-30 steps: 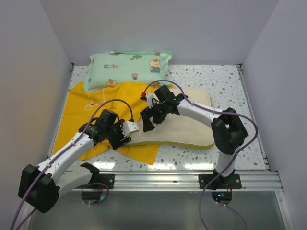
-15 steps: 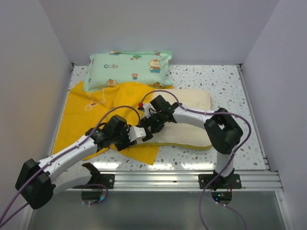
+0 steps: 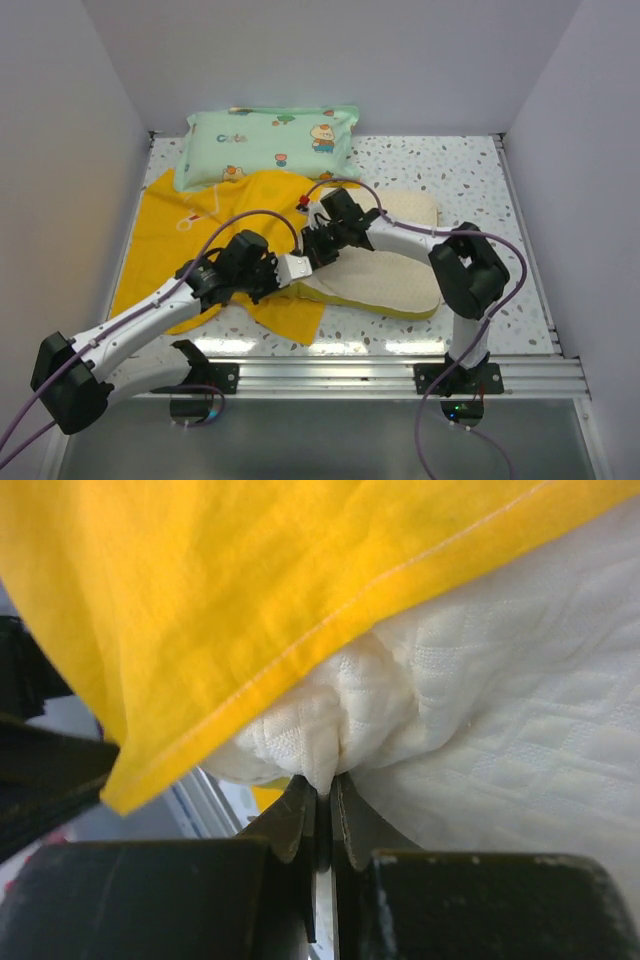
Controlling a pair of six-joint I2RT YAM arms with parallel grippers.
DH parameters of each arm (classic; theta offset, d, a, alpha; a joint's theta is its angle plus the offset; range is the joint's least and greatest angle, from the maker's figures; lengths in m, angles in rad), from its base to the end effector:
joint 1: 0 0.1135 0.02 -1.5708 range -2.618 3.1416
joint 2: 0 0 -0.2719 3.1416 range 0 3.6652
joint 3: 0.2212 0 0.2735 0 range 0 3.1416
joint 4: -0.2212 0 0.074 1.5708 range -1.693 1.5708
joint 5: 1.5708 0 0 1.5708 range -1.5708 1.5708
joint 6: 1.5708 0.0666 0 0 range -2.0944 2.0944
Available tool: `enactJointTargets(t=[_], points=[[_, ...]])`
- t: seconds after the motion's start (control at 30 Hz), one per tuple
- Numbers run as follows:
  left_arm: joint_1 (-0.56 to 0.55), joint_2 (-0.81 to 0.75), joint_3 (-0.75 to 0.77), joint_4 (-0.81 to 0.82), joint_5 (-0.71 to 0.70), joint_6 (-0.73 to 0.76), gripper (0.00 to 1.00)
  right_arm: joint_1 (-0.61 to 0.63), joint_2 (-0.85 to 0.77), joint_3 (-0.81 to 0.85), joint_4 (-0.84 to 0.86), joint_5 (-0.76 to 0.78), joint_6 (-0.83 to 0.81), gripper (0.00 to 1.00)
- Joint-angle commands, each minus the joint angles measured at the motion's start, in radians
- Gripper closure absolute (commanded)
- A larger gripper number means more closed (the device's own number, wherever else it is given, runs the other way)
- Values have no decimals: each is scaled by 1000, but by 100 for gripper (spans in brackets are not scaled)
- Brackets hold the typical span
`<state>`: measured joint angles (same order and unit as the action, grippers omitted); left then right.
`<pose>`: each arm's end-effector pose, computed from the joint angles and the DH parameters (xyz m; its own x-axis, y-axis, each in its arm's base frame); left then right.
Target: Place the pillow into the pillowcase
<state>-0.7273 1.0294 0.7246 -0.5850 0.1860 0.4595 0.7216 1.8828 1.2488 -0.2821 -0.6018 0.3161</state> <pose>0.1712 -0.1689 0.2153 -0.1918 0.7542 -0.6280 0.9210 0.3595 0.1504 0.2998 0.3140 0.1603 -0.8157 -0.3764 -0.4392 -0.5784 0.5347 0.6161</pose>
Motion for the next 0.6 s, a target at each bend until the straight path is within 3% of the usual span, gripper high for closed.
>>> enactJointTargets(t=[0.0, 0.2, 0.37, 0.4, 0.47, 0.5, 0.57], points=[[-6, 30, 142, 54, 196, -74, 100, 2, -70, 52, 250, -118, 216, 100], [-7, 89, 234, 131, 271, -143, 100, -37, -34, 135, 368, -151, 385, 100], [-6, 87, 197, 107, 239, -96, 100, -62, -22, 130, 373, -138, 360, 100], [-6, 75, 184, 91, 218, -66, 81, -68, -19, 120, 385, -144, 367, 100], [-6, 20, 185, -7, 201, 126, 60, -88, -22, 94, 402, -142, 367, 100], [-6, -6, 185, -31, 143, 184, 40, -102, -24, 87, 405, -151, 368, 100], [-4, -82, 168, -79, 98, 341, 30, -106, -31, 78, 409, -151, 367, 100]])
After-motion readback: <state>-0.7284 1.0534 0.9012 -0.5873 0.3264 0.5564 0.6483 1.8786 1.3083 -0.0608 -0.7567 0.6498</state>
